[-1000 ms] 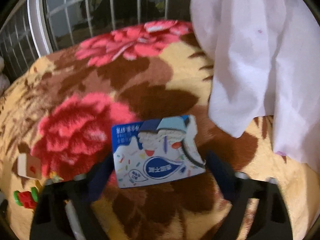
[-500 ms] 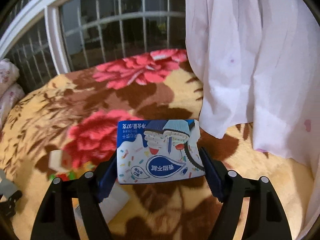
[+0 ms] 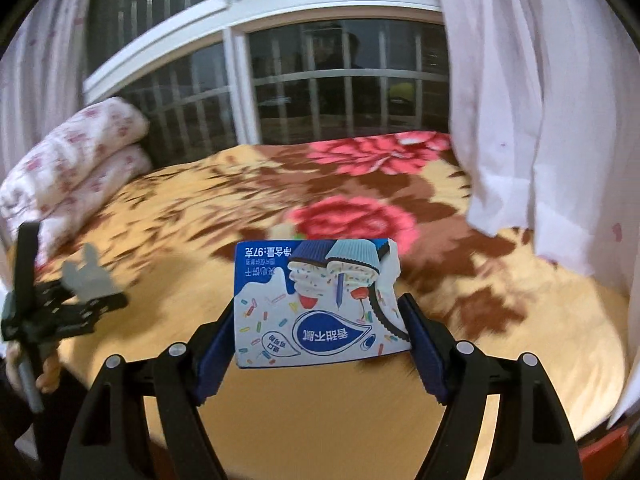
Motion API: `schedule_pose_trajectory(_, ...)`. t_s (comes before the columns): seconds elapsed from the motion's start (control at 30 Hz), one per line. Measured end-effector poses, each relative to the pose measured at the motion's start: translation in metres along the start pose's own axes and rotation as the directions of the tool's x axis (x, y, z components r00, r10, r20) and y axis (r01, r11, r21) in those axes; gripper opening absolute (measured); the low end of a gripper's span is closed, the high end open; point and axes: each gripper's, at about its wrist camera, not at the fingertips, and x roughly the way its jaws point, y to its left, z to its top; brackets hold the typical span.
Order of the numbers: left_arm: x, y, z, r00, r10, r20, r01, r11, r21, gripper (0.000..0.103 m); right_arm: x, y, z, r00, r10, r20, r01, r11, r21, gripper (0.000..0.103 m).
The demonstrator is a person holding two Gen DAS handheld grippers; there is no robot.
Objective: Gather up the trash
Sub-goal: 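Carry mouse toy and snack box to the orange bucket and release both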
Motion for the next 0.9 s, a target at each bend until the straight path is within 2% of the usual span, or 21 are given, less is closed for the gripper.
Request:
schedule_pose_trajectory(0.27,-0.042,-0.009,-0.043,1.000,-0.002,-0.001,0.003,0.997,0.075,0.061,-0.041,0.047,-0.056,0.986,0.161,-0.051,-0.159,0.986,0.043,0.076)
schedule_pose_trajectory(0.5,-0.058,-0.019,-0.100,0.997,0.011,-0.072,0.000,0.989,0.145,0.061,-0.049,0.076,-0.104,0.968,0.201,-0.148,-0.197,0.979,0.042,0.076)
schedule_pose_trajectory(0.77,-0.046,-0.023,-0.161,0.980,0.010,-0.199,0.025,0.985,0.171,0.061,-0.030,0.103,-0.153,0.928,0.232,-0.291,-0.231,0.972,0.040,0.076)
schedule_pose_trajectory(0.9,-0.031,-0.022,-0.191,0.960,0.027,-0.278,0.022,0.985,0.172,0.061,-0.014,0.129,-0.181,0.892,0.219,-0.397,-0.253,0.967,-0.035,0.076)
